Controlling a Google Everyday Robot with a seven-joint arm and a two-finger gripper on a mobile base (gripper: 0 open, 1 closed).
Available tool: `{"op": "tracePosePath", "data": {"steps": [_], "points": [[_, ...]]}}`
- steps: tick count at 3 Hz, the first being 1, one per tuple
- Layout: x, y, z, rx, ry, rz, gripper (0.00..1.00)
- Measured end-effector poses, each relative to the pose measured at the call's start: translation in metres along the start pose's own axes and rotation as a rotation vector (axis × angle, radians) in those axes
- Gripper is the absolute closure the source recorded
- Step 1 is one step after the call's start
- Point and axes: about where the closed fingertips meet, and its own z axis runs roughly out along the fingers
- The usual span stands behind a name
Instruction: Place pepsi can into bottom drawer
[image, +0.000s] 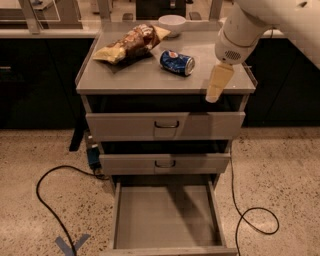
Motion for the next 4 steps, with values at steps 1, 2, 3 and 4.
{"op": "tracePosePath", "data": {"steps": [1,2,3,4], "points": [[-0.02,-0.026,0.019,-0.014,-0.074,-0.006,0.0],[-0.043,-0.049,0.04,-0.029,-0.142,-0.005,0.0],[-0.069,-0.065,0.055,-0.037,-0.19,-0.021,0.0],[-0.086,-0.073,0.062,-0.037,-0.215,-0.011,0.0]]}}
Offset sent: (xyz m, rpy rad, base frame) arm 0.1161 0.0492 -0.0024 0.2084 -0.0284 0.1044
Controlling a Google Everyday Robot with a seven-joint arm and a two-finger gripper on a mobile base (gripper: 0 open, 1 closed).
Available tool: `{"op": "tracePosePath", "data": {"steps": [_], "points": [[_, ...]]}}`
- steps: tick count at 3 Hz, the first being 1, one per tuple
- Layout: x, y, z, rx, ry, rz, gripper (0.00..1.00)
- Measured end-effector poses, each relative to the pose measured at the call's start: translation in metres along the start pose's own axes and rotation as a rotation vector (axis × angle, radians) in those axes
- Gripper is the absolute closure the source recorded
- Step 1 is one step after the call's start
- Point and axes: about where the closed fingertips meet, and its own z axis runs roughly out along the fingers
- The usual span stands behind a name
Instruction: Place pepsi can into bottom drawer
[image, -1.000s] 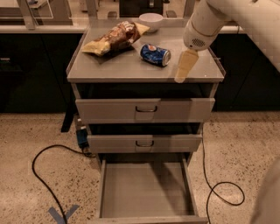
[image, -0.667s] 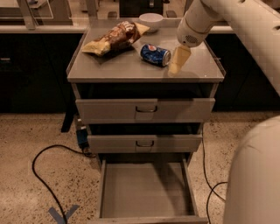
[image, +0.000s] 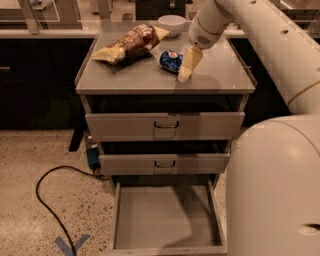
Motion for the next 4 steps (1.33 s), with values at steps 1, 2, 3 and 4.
{"op": "tracePosePath", "data": {"steps": [1,2,3,4], "points": [[-0.013,-0.006,0.008,0.0,-0.007,0.014,0.0],[-0.025,-0.008,0.019,-0.007,-0.007,0.036,0.0],[-0.035,-0.009,0.027,-0.018,-0.031,0.05,0.0],[-0.042,-0.01,0.038,-0.028,-0.045,0.085,0.0]]}}
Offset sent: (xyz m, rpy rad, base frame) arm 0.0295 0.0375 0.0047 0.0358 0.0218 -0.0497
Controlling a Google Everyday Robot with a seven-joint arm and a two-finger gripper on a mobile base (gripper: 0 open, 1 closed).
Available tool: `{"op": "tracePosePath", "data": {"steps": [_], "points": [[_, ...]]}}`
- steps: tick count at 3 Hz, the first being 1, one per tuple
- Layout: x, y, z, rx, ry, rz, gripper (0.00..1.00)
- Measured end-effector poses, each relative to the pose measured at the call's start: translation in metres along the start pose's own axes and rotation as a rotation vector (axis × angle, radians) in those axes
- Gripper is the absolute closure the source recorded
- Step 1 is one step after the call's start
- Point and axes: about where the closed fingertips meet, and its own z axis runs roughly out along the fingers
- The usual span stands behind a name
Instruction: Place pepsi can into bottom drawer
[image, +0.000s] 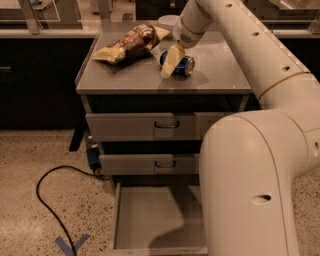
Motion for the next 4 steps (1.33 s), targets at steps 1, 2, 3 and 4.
{"op": "tracePosePath", "data": {"steps": [1,2,3,4], "points": [[-0.001,-0.002,0.008,-0.004,0.001,0.049,0.0],[0.001,-0.003,0.014,-0.008,0.01,0.096,0.0],[0.008,-0.003,0.024,-0.015,0.035,0.127,0.0],[0.016,-0.001,0.035,-0.035,0.052,0.158,0.0]]}}
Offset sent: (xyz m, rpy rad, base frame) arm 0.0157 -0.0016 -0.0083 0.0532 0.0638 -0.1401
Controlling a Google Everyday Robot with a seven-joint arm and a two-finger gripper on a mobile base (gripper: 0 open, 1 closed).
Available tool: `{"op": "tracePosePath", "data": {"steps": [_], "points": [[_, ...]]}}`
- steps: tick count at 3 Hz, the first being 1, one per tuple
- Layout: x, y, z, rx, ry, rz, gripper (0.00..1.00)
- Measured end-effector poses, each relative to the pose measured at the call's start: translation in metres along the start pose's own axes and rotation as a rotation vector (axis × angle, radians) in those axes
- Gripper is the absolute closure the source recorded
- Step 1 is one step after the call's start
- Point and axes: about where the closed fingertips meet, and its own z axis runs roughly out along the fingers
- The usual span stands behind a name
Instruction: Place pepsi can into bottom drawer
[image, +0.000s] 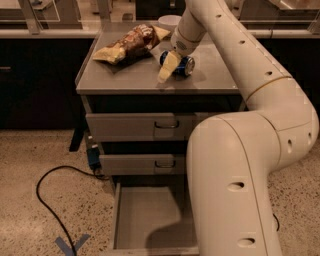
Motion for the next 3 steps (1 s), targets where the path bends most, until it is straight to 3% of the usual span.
{"op": "tracePosePath", "data": {"steps": [1,3], "points": [[0.0066,0.001,0.0098,-0.019,0.011,0.024,0.0],[0.011,0.0037,0.017,-0.039,0.018,0.034,0.31]]}}
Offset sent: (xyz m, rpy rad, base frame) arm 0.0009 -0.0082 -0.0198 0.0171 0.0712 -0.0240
